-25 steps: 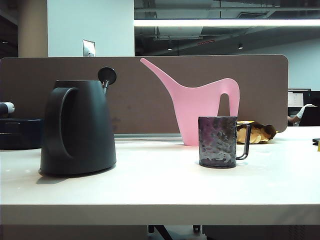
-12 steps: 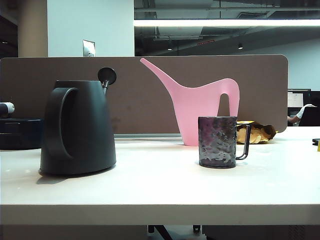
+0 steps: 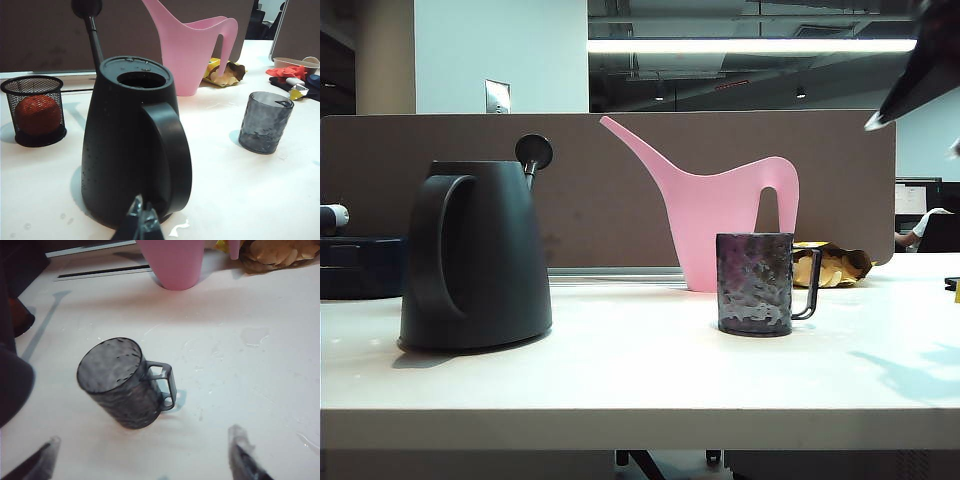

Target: Pour the water from the cup into the kettle.

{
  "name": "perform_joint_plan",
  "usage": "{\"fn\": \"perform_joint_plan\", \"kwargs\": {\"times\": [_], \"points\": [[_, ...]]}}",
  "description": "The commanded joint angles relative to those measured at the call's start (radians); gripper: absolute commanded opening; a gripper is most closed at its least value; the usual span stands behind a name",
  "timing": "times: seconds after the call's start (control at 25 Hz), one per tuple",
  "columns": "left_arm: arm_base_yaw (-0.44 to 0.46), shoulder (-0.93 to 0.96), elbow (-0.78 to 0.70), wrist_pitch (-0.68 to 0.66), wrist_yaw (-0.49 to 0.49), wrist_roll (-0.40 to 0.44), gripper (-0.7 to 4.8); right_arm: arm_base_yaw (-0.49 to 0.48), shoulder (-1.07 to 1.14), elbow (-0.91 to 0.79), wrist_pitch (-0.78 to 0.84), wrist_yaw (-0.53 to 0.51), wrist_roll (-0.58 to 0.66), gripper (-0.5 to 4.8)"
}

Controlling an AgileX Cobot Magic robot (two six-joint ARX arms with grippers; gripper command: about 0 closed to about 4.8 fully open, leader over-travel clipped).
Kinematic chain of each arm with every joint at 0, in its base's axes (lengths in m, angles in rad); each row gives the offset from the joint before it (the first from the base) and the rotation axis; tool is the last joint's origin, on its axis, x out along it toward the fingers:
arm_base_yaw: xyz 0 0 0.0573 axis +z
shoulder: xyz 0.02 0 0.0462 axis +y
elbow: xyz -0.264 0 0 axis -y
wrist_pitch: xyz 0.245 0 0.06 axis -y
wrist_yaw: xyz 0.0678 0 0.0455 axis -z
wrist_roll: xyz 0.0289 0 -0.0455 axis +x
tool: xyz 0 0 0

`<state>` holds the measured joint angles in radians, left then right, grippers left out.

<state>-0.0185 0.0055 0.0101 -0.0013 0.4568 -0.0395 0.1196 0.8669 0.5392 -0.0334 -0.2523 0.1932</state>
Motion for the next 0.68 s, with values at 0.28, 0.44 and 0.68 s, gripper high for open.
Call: {"fn": "perform_joint_plan", "kwargs": {"times": [0.28,0.44,0.68], "points": [[-0.001,0.001,0.002,0.01,0.004,-0.002,-0.05,0.046,0.285,0.0,0.238,-0.014,-0.004,4.46],[-0.001,0.001,0.002,0.01,0.004,-0.002,-0.05,0.065,0.392,0.0,0.339,-0.01,-0.003,4.45],[-0.001,0.001,0.002,0.01,0.004,-0.002,-0.05,0.063,0.562,0.0,0.478,0.03,-0.003,4.4]]}}
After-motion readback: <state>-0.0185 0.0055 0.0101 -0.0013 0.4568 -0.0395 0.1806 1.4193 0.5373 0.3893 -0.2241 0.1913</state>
